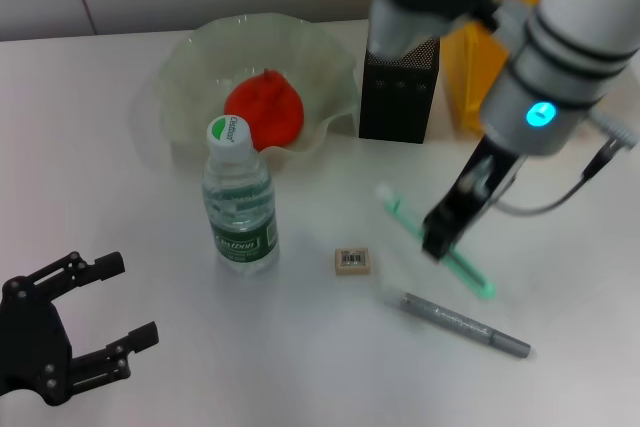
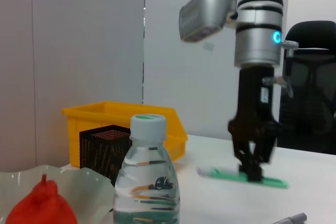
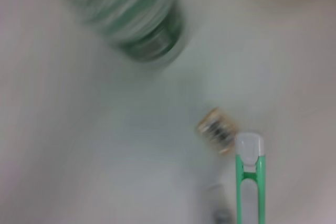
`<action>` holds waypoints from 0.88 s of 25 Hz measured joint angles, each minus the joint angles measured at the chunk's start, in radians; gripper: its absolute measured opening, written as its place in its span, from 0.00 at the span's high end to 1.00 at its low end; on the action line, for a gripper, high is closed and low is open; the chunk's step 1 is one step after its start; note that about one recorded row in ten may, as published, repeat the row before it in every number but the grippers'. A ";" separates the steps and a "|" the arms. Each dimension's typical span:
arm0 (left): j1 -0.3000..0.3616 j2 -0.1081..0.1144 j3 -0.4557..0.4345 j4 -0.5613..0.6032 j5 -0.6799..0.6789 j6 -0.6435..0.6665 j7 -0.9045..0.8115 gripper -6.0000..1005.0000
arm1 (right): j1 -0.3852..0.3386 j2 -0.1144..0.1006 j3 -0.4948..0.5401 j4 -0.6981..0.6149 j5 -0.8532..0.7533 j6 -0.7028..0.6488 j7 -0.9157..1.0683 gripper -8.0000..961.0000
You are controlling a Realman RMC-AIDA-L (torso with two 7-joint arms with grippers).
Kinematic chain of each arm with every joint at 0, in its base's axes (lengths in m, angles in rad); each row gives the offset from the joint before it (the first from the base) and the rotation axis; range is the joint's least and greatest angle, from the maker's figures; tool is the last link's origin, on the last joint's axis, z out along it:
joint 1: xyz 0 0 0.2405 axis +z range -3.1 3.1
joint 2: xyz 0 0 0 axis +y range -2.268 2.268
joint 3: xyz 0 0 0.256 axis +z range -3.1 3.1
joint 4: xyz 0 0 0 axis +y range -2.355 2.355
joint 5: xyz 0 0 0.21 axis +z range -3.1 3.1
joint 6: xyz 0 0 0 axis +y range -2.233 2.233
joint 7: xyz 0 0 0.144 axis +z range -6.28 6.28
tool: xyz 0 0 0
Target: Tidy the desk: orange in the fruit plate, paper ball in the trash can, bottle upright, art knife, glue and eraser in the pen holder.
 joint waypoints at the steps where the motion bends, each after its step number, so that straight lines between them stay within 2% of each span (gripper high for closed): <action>1: 0.000 0.000 0.000 0.000 0.000 0.000 0.000 0.20 | -0.008 -0.002 0.041 -0.022 -0.019 -0.004 -0.020 0.80; 7: -0.006 -0.003 -0.008 0.000 -0.004 -0.001 -0.003 0.20 | -0.027 -0.026 0.260 -0.089 -0.056 0.023 -0.167 0.80; 10: -0.009 -0.004 -0.011 0.000 -0.004 -0.002 -0.004 0.20 | -0.024 -0.034 0.331 -0.100 -0.054 0.056 -0.226 0.80; 18: -0.034 -0.012 -0.037 -0.010 -0.006 -0.007 -0.016 0.20 | -0.030 -0.040 0.367 -0.146 -0.056 0.238 -0.324 0.79; 22: -0.037 -0.015 -0.039 -0.010 -0.006 -0.011 -0.017 0.20 | -0.043 -0.016 0.366 -0.138 -0.052 0.370 -0.383 0.78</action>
